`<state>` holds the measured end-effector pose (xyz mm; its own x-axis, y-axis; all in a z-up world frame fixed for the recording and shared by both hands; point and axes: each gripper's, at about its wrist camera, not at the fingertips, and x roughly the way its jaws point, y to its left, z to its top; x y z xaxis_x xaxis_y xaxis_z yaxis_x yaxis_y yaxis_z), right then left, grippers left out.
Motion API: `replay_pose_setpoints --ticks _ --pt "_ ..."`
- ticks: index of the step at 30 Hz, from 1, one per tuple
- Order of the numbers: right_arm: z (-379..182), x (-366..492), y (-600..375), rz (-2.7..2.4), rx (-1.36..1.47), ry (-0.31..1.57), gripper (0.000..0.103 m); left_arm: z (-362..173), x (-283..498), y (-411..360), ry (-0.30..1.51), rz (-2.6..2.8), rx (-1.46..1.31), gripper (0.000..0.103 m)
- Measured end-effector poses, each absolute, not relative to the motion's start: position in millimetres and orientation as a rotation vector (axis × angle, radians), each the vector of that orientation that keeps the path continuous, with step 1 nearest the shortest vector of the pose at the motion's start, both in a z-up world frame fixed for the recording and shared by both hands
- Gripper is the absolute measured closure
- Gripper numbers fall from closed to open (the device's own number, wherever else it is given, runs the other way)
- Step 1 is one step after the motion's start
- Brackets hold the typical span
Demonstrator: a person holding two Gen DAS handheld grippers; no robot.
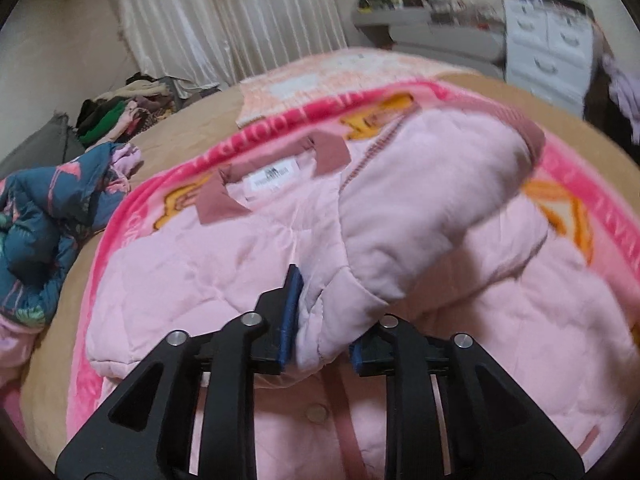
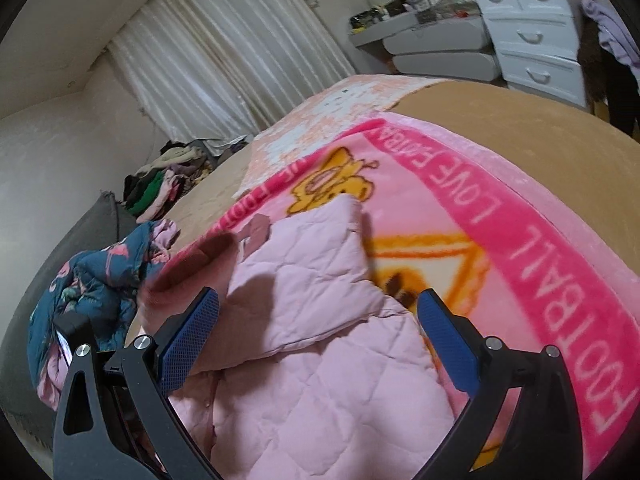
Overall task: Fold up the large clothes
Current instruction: 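Release the sleeve from the left tool onto the jacket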
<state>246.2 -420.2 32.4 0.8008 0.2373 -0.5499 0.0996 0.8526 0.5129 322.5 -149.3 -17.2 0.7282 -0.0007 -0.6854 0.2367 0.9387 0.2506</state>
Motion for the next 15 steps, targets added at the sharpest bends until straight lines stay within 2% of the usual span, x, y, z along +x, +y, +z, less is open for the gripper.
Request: replay_pose_setpoints --ticks 3,4,6,7,10,13,15 --pt "28 248 -419 0.077 0.553 0.662 0.004 -30 318 -159 0.754 -0.128 0.418 0.084" --pt "28 249 -418 0.078 0.551 0.666 0.004 -34 317 -160 0.764 -0.135 0.425 0.079" --pt "26 251 -414 0.086 0.545 0.676 0.004 -39 315 -162 0.787 -0.162 0.431 0.059" --pt "25 253 -413 0.09 0.543 0.681 0.004 -40 314 -163 0.795 -0.174 0.435 0.037" --pt "21 258 -405 0.116 0.544 0.705 0.004 -43 307 -164 0.813 -0.212 0.439 0.032" --pt "15 263 -398 0.147 0.555 0.738 0.004 -38 298 -154 0.87 -0.29 0.358 0.017" --pt "12 267 -391 0.169 0.559 0.763 0.004 -32 292 -142 0.896 -0.332 0.286 0.014"
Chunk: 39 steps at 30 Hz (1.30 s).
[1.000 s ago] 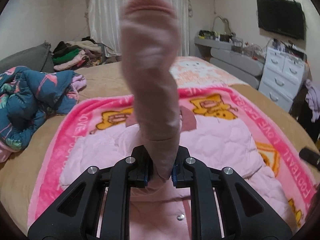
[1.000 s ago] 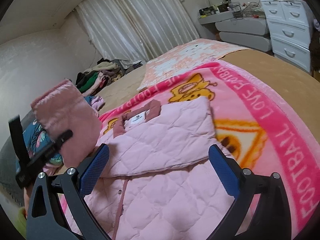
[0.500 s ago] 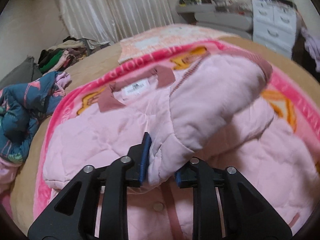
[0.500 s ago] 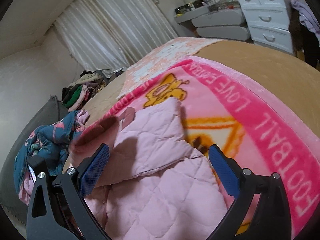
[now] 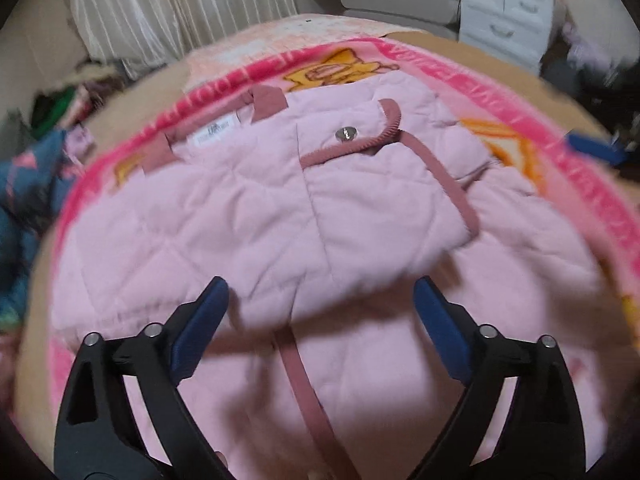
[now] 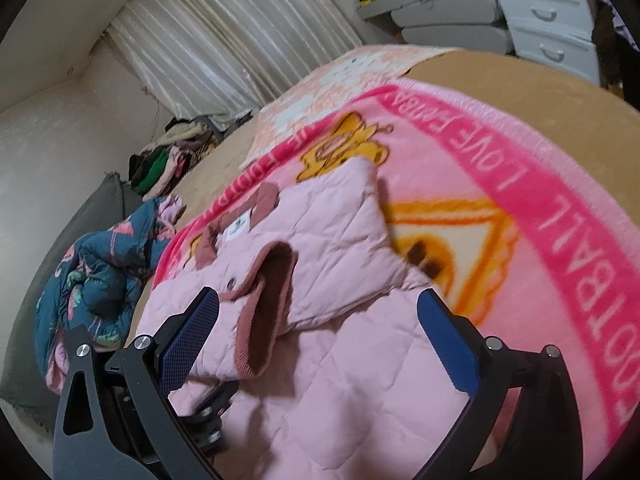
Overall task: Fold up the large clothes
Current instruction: 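Release the sleeve from the left tool onto the jacket, then fold the mauve-trimmed front edge over with the right tool and release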
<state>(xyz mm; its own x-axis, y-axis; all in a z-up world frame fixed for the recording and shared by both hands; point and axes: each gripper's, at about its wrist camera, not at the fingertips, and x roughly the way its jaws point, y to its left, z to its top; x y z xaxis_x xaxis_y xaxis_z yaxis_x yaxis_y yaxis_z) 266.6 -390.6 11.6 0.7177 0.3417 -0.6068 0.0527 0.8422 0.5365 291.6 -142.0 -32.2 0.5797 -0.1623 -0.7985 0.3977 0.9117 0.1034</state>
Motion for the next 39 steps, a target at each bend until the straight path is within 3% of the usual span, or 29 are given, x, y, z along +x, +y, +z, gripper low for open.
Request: replay_pose_setpoints --ticks 2,15,19,21,23,25,30,39 --pt "6 272 -376 0.202 0.561 0.794 0.004 -24 289 -119 0.923 -0.344 0.2 0.01" --pt "-32 293 -300 0.235 0.61 0.943 0.005 28 319 38 0.849 -0.046 -0.057 0.009" --pt "-41 298 -301 0.26 0.697 0.959 0.025 31 325 75 0.837 0.018 -0.123 0.009" --pt "-43 301 -301 0.264 0.714 0.967 0.045 30 327 88 0.836 0.035 -0.146 0.009" --pt "-38 301 -298 0.272 0.669 0.948 0.072 29 328 100 0.833 0.043 -0.173 0.009" --pt "-25 302 -291 0.305 0.586 0.93 0.081 29 329 110 0.829 0.049 -0.202 0.009" --pt "23 303 -271 0.349 0.362 0.822 0.085 31 329 127 0.821 0.055 -0.245 0.009" --pt "87 324 -276 0.395 0.208 0.644 0.086 40 339 126 0.793 0.041 -0.232 0.009"
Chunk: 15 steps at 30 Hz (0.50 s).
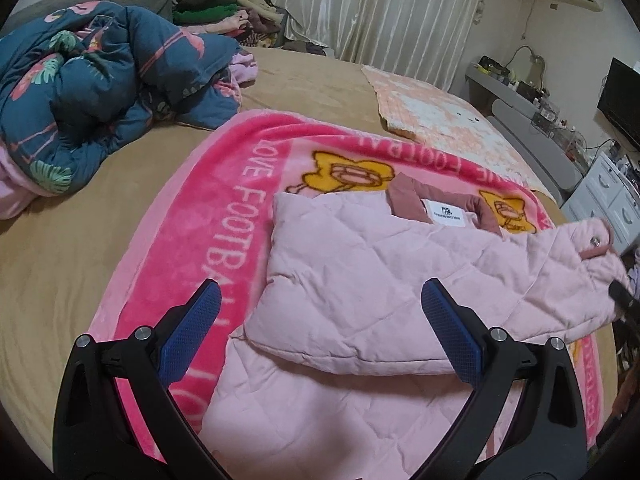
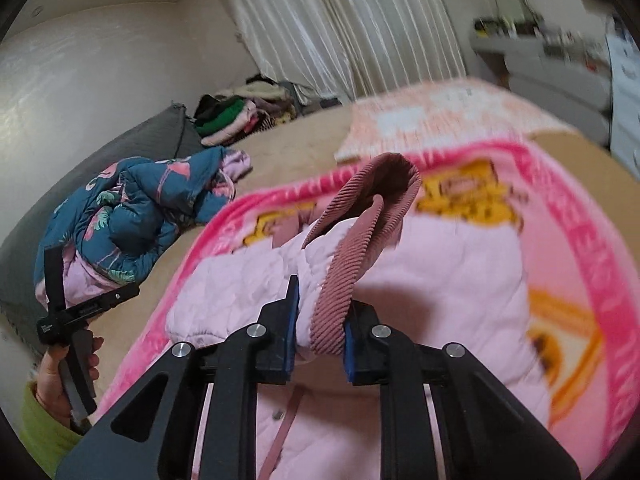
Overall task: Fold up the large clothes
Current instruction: 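Fold the mauve-trimmed front edge over with the right tool and release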
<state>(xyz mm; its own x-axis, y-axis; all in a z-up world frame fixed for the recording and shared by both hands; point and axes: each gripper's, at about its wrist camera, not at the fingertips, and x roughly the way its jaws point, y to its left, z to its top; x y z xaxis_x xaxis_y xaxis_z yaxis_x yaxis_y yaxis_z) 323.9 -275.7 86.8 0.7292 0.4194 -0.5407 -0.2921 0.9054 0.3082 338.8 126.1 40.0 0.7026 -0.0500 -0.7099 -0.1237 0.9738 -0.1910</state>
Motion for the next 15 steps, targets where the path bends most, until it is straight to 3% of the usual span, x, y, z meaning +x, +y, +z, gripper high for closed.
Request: replay_pose_setpoints --ticks 15 --pt "39 335 -310 0.273 0.207 0.701 0.086 17 376 71 0.845 -0.074 -0.146 0.009"
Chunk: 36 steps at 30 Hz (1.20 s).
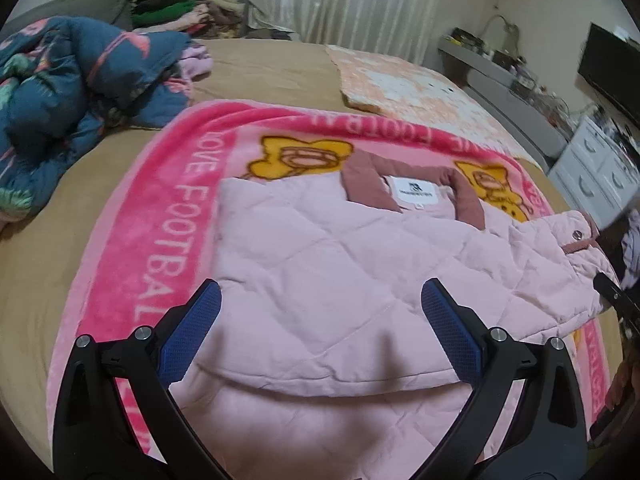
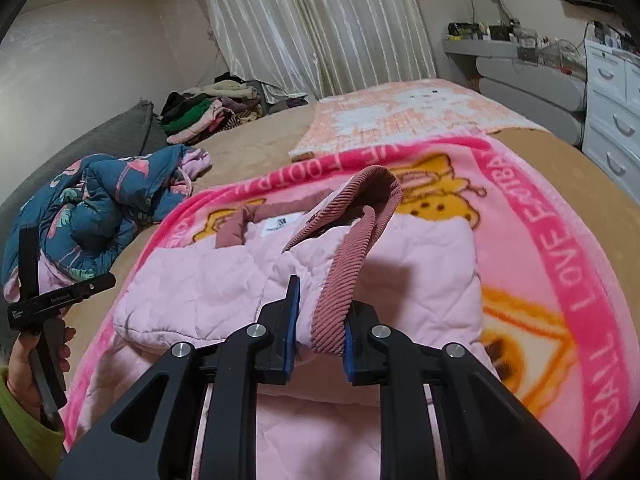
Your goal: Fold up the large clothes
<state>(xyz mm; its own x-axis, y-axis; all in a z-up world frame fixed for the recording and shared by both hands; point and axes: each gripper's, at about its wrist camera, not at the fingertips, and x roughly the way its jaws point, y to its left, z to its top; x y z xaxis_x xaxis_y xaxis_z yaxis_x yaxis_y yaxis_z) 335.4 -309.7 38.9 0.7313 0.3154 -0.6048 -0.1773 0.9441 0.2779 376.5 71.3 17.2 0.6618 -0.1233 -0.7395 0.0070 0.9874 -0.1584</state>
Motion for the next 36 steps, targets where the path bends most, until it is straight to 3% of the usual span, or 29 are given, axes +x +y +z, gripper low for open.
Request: replay_pose_setpoints --ticks 7,16,21,23,30,32,36 --pt "21 338 -314 0.25 0.237 0.751 0.085 -4 389 59 0.893 -0.083 -0.119 0.009" --pt "14 334 -307 0.23 0.218 0.808 0.073 -16 392 50 0.919 -0.116 -0.116 0.009" --pt "15 331 -306 0.206 0.215 0.836 0.056 -23 393 46 0.928 -0.117 -0.093 0.009" --pt "20 327 -307 0.188 0.202 0.816 0.041 -26 392 45 0.928 -0.116 -0.081 0.009" --pt "46 323 -290 0.184 0.125 0.741 0.038 -52 401 49 0.998 -0.11 -0.1 0.009" --pt "50 327 -278 0.209 0.096 0.733 0.031 -58 402 51 1.004 -0.109 -0.109 0.009" --pt "46 343 -243 0.272 0.017 0.768 0.028 -67 402 54 1.006 -0.111 -0.115 0.008"
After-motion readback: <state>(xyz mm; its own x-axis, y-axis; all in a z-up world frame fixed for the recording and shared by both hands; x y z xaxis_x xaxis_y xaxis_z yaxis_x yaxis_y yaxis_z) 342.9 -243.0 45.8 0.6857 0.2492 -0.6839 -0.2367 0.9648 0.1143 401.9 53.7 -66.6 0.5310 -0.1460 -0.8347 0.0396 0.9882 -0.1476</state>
